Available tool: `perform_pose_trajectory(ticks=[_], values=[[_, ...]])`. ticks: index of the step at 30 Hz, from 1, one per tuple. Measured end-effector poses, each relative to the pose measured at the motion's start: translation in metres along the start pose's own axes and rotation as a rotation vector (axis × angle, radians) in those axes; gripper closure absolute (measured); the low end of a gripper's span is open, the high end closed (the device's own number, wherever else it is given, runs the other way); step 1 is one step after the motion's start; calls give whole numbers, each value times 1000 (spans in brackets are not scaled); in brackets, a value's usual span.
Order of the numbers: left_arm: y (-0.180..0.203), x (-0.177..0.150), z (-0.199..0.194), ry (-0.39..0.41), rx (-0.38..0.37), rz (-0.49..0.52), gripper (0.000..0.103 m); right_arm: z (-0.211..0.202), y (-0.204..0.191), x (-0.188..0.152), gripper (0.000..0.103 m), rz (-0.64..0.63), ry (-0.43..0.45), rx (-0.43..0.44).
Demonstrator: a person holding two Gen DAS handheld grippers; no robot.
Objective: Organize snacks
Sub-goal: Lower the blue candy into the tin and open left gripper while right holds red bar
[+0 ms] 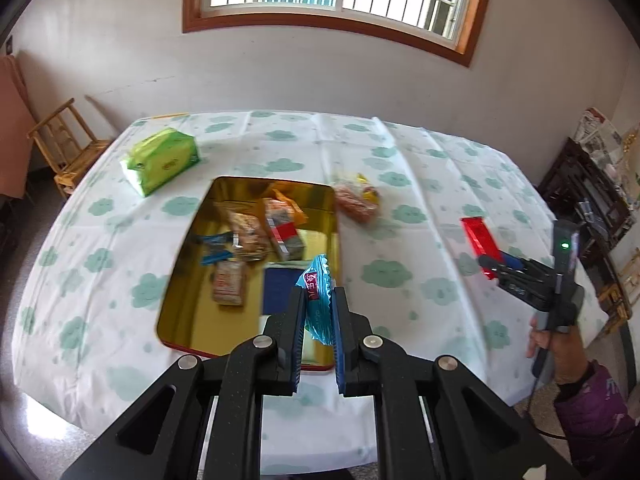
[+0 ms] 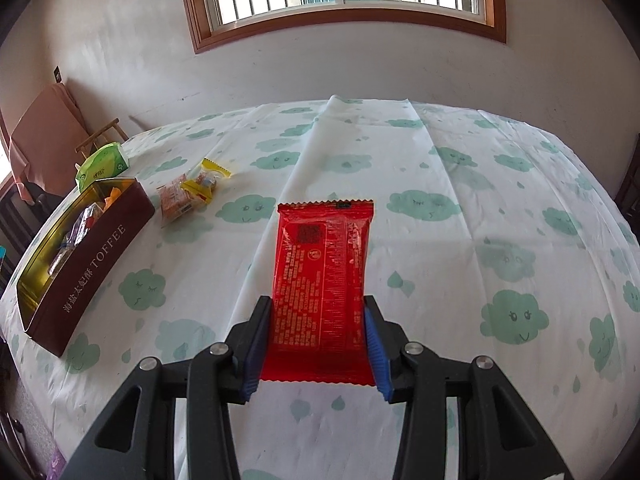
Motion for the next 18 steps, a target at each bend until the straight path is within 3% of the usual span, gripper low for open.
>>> perform_pose_trajectory(ticks=[18], values=[[-42,-12,42,-62,75,-29,92,-6,-2,-3,59,15,0,4]])
Point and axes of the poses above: each gripper's, at about its wrist camera, not at the fingertips, and z roughly the way its jaws point, y to its right, x to its top, the point moved 7 cm from there along z, roughly the way its jaws point, and after that the axes turned 4 degrees about -x, right-handed, at the moved point
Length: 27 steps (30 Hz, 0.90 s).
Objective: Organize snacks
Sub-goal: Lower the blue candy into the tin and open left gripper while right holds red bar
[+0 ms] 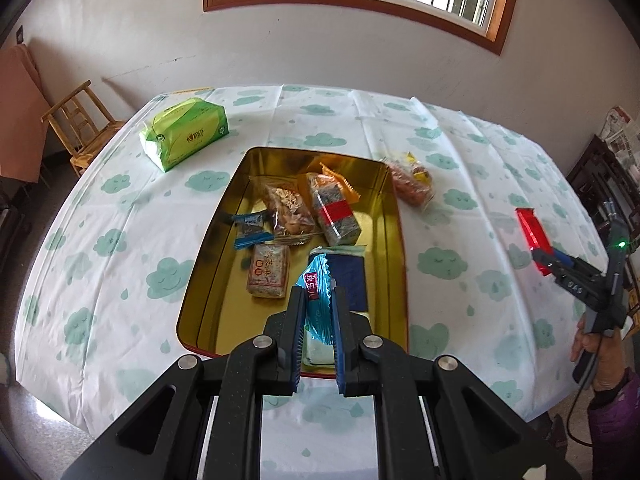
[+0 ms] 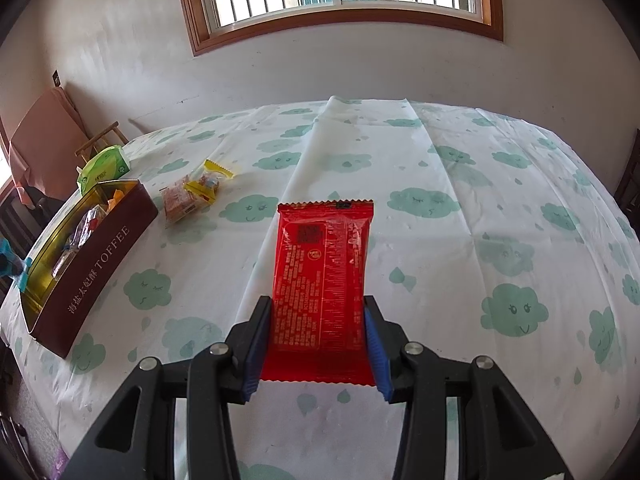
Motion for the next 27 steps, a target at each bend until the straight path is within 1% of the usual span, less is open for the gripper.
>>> perform_pose_trajectory(ticks=[13,27], values=[[-4,-5,22,-17,41,18,92,1,6,1,59,12,-8,1],[-5,-8,31,-25,68,37,92,1,7,0,59,16,-13,4]])
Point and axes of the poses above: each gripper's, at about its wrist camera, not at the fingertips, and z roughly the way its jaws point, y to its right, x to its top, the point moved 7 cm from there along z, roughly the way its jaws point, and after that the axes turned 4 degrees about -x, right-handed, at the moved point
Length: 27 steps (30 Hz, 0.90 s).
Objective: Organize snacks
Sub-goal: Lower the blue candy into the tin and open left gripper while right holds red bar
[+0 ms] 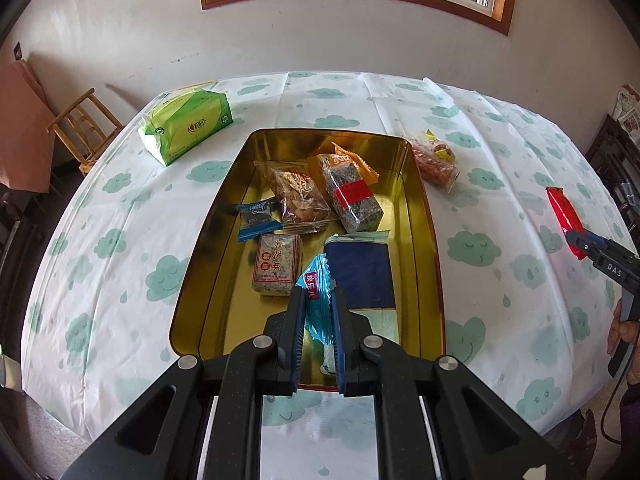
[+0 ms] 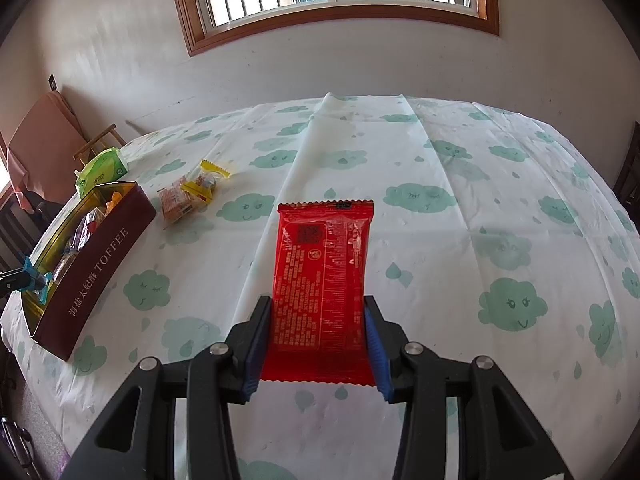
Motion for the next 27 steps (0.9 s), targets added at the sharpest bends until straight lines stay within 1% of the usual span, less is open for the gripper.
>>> perform_pose_trajectory(ticks=[17,25,27], values=[[-1,-3,13,-26,22,7,91,6,0,-4,59,7,-12,7],[-3,-5,16,-33,25,4,89,8,-1,-6,59,8,-21,7],[-4,-4,16,-28,36,8,88,9,-2,-6,59,9,-23,8]])
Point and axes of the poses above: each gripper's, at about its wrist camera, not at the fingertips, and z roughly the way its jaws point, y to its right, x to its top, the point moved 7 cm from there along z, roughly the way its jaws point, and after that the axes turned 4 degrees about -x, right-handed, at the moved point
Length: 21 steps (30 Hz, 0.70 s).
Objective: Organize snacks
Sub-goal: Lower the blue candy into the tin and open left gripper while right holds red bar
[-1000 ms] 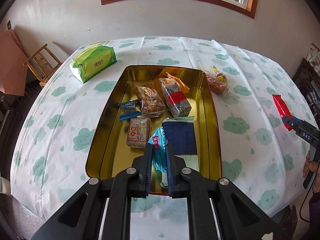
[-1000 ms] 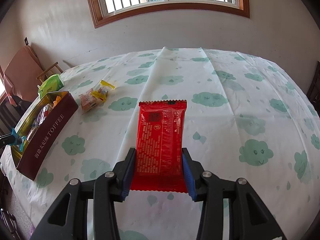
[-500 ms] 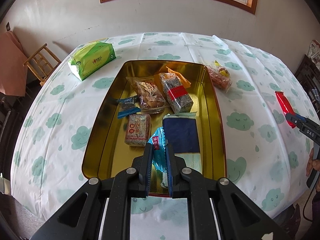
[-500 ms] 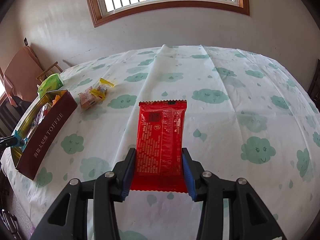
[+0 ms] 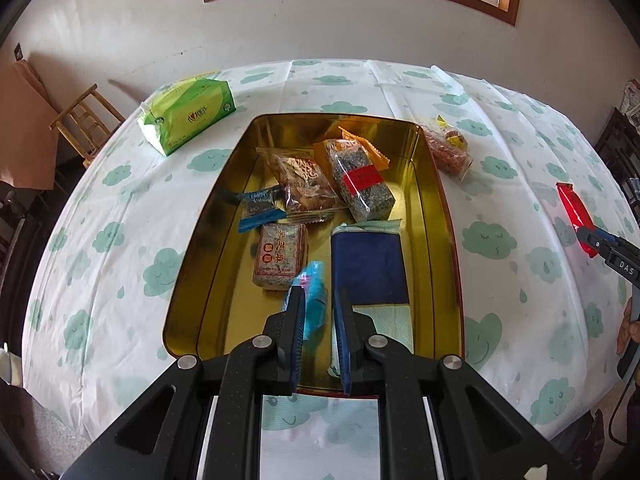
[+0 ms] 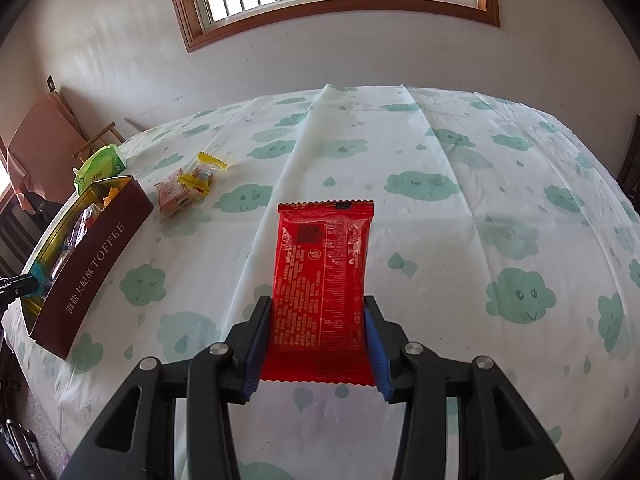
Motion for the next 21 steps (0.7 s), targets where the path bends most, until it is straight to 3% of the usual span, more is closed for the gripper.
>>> perform_pose_trajectory(ticks=[21], values=[[-2,1,-12,41,66,6,52,-1,-2,-1,59,22,-6,20]])
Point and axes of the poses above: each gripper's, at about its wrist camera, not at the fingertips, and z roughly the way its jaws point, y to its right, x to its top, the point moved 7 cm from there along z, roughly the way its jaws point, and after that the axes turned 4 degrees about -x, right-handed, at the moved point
